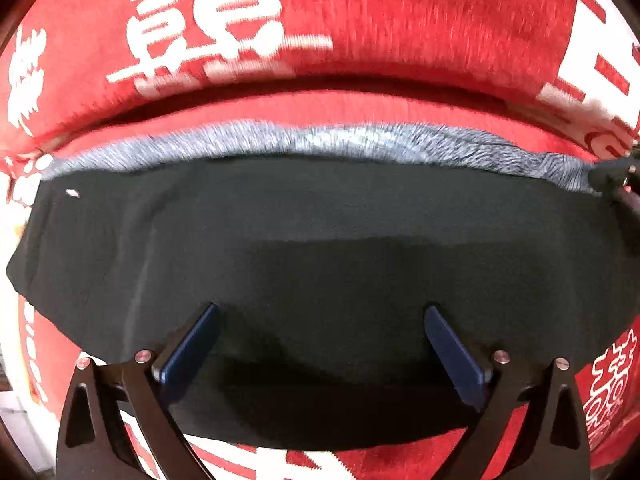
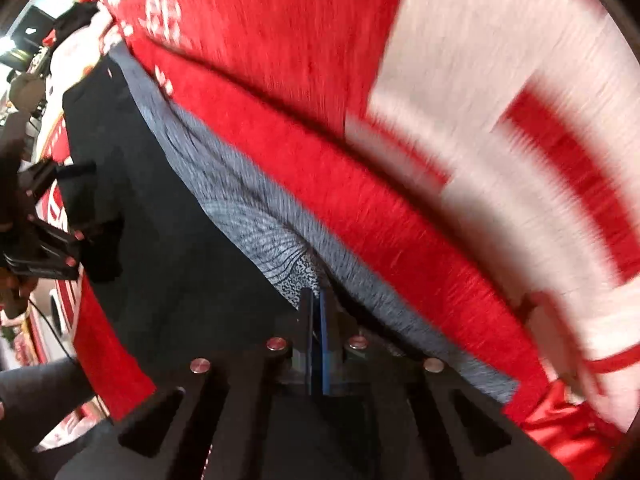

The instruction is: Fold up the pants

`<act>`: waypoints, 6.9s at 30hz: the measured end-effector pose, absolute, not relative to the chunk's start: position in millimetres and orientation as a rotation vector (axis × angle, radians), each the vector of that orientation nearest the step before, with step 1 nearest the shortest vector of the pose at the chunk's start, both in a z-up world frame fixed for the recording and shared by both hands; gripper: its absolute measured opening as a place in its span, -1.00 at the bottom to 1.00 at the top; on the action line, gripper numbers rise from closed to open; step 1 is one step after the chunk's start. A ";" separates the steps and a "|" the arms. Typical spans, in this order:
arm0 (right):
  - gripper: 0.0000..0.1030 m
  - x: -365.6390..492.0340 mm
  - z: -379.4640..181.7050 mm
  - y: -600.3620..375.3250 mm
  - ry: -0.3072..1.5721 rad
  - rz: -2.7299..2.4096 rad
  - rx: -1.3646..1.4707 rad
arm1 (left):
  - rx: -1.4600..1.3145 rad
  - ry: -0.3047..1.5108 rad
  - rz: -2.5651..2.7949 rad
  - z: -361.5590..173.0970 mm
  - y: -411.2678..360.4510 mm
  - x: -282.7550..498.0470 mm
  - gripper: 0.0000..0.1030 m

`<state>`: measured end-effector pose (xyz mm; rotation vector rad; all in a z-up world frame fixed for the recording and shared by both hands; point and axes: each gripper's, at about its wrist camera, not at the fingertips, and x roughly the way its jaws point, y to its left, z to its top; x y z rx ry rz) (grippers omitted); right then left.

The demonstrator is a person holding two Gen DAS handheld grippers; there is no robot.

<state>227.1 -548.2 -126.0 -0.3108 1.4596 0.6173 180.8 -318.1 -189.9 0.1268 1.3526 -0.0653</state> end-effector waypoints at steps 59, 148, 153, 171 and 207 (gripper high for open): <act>-0.06 44.0 -133.5 -449.4 1.420 0.477 0.904 | 0.173 1.333 0.134 -159.4 -137.7 190.8 1.00; -0.19 118.5 -124.0 -364.0 1.472 0.140 0.120 | 0.242 1.352 -0.159 -218.7 -164.1 146.2 1.00; -0.18 84.0 -113.4 -388.1 1.404 0.191 0.187 | 0.174 1.438 -0.093 -214.6 -154.5 149.8 1.00; -0.18 29.4 -87.5 -500.9 1.367 0.064 0.525 | 0.226 1.439 -0.233 -172.9 -286.7 142.3 1.00; -0.17 20.7 -106.7 -670.4 1.189 -0.157 0.816 | 0.324 1.416 -0.336 -190.6 -471.6 154.2 1.00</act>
